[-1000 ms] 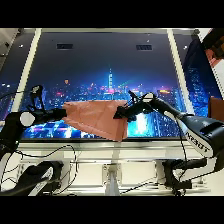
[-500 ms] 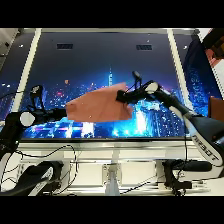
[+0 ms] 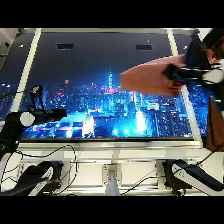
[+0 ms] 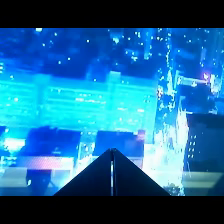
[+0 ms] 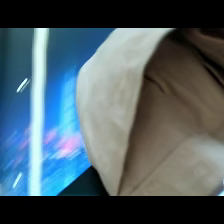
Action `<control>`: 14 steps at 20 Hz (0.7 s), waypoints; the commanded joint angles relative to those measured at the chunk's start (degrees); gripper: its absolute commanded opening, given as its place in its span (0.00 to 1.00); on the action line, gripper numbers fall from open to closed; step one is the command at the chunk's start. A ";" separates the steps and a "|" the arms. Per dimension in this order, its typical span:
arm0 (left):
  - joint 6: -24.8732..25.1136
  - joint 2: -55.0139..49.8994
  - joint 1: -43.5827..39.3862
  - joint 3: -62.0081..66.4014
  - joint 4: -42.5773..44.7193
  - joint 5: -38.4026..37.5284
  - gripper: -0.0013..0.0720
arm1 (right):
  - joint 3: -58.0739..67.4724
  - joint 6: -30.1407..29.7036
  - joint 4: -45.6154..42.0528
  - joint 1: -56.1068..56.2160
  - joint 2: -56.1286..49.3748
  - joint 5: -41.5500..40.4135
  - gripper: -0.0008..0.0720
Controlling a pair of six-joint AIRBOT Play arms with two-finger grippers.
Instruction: Fold the clothes and pants, and hang the long-sleeved shirts on hangers.
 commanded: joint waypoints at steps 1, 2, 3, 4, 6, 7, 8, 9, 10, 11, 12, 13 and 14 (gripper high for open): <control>0.00 -0.04 -0.02 0.04 0.02 0.02 0.04 | 0.07 0.83 -7.63 -16.15 5.73 4.26 0.02; 0.00 -0.04 -0.02 0.04 0.02 0.02 0.04 | 0.07 0.85 -7.98 -21.27 6.49 4.87 0.02; 0.00 -0.04 -0.02 0.04 0.02 0.04 0.04 | 0.07 0.94 -8.02 -26.01 6.93 5.35 0.02; 0.00 -0.04 -0.02 0.04 0.02 0.04 0.04 | 0.07 2.16 -8.11 -31.04 7.13 5.79 0.02; 0.00 -0.04 -0.02 0.04 0.02 0.02 0.04 | 0.04 5.11 -8.17 -40.37 7.10 6.82 0.02; 0.00 -0.04 -0.02 0.04 0.02 0.02 0.04 | 0.04 6.49 -8.22 -44.94 7.10 7.06 0.02; 0.00 -0.04 -0.02 0.04 0.02 0.02 0.04 | 0.04 8.79 -8.31 -48.96 7.10 7.50 0.02; 0.02 -0.04 -0.02 0.04 0.02 0.02 0.04 | 0.04 12.81 -8.98 -52.85 7.10 8.44 0.02; 0.00 -0.04 -0.02 0.04 0.02 0.02 0.04 | -0.07 16.76 -10.32 -56.63 7.10 9.75 0.02; 0.00 -0.04 -0.02 0.04 0.02 0.02 0.04 | -0.31 18.69 -12.04 -60.04 7.10 11.39 0.02; 0.00 -0.04 -0.02 0.04 0.02 0.02 0.04 | -0.72 18.78 -14.08 -62.62 7.10 12.57 0.02; 0.00 -0.04 -0.02 0.04 0.02 0.02 0.04 | -1.31 18.78 -16.50 -64.74 7.10 13.51 0.02; 0.00 -0.04 -0.02 0.04 0.02 0.02 0.04 | -2.14 19.34 -18.64 -66.55 7.10 14.38 0.02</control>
